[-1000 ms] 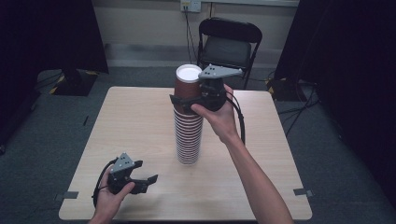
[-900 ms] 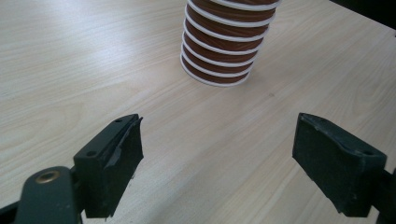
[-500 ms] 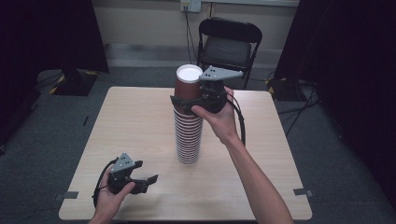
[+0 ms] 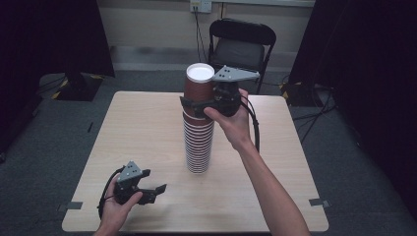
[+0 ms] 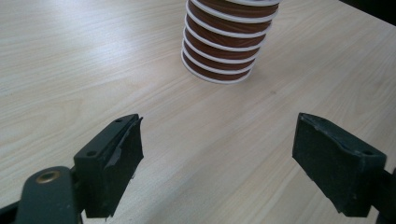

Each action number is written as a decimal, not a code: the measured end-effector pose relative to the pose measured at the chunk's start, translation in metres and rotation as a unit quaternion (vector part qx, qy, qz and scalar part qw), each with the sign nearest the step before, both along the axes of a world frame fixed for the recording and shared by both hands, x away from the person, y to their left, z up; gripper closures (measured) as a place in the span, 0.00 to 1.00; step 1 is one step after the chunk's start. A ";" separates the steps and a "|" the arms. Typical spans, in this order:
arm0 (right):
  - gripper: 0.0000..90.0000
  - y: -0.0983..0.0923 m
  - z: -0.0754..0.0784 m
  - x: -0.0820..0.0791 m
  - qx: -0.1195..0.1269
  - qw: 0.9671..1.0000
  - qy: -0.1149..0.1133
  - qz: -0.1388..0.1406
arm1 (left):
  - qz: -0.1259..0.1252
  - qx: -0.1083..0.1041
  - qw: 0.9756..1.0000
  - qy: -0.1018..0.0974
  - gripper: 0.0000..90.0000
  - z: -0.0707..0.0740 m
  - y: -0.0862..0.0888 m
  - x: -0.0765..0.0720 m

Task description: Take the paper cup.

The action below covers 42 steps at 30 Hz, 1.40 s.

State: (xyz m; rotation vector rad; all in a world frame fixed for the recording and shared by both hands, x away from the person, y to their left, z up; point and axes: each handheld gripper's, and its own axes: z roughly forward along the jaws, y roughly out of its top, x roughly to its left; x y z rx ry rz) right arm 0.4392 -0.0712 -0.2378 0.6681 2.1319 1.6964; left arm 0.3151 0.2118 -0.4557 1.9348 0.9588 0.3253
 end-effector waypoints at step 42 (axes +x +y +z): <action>0.16 -0.005 0.043 -0.008 0.061 0.998 -0.028 0.006 | 0.003 0.001 1.000 0.002 0.18 -0.001 0.000 0.000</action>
